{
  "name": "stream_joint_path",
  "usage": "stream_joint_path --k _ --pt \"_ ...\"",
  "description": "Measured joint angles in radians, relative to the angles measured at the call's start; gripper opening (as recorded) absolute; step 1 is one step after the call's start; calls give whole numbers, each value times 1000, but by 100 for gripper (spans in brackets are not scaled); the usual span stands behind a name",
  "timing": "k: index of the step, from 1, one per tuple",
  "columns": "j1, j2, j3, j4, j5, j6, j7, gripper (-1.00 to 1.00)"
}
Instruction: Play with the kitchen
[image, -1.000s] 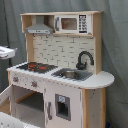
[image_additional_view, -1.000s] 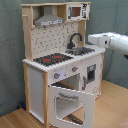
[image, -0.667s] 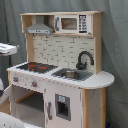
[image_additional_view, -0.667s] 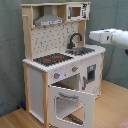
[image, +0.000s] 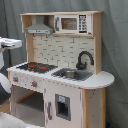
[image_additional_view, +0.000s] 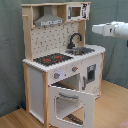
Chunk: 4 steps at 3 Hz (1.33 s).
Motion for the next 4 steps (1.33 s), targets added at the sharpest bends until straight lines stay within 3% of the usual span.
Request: stream_joint_path --k 3,4 --pt "-14 11 -232 6 -1 178 -98 100" --pt "-65 56 -269 13 -1 258 -102 100"
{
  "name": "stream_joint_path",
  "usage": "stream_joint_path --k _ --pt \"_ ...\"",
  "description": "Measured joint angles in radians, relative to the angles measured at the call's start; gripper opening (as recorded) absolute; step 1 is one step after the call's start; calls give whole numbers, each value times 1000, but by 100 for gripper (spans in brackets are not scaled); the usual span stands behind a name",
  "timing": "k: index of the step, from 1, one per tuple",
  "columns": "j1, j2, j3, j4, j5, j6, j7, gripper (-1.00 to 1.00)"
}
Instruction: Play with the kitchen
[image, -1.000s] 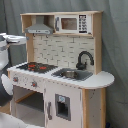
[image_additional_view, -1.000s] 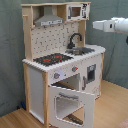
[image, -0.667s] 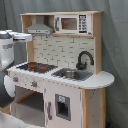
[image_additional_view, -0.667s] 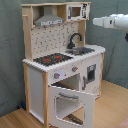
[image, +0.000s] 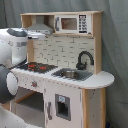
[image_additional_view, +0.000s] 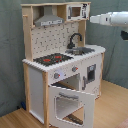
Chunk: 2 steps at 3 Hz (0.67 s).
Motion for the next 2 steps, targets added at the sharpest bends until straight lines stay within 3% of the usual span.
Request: stream_joint_path --k 2 --pt "-104 107 -4 103 0 101 -58 100"
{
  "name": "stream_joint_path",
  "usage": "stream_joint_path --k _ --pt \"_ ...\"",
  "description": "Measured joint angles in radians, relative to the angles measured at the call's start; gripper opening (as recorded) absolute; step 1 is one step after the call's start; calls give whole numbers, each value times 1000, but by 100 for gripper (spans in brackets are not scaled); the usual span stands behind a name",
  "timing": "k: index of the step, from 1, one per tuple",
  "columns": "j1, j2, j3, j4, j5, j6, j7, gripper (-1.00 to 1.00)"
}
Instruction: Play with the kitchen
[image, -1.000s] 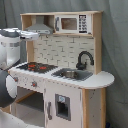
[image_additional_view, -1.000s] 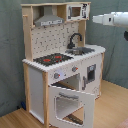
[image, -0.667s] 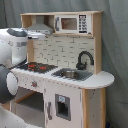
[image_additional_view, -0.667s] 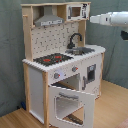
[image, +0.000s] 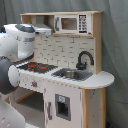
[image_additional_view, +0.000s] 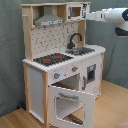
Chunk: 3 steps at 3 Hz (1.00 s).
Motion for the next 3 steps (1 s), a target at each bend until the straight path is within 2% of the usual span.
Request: stream_joint_path --k 2,3 --pt "-77 124 -4 108 0 39 -77 100" --pt "-106 210 -4 170 0 48 -85 100"
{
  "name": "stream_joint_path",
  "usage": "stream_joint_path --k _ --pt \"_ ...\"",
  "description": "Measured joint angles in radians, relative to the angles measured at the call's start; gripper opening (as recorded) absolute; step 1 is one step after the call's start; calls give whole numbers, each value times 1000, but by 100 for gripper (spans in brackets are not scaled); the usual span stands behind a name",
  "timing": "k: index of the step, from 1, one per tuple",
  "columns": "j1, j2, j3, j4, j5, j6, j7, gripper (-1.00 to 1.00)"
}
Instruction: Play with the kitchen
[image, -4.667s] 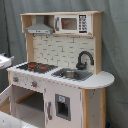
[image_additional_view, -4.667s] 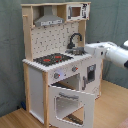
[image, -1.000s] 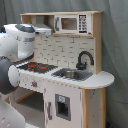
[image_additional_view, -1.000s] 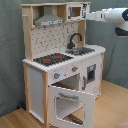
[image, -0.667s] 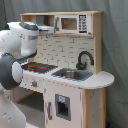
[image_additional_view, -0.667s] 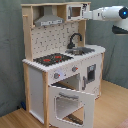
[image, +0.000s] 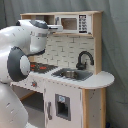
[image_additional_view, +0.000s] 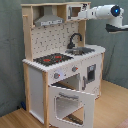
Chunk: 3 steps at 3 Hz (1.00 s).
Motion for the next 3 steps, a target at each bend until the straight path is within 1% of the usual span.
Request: stream_joint_path --k 1,2,3 --pt "-5 82 0 72 0 0 -1 100" --pt "-5 163 16 130 0 0 -2 100" --pt "-5 216 59 195 -5 -19 -36 100"
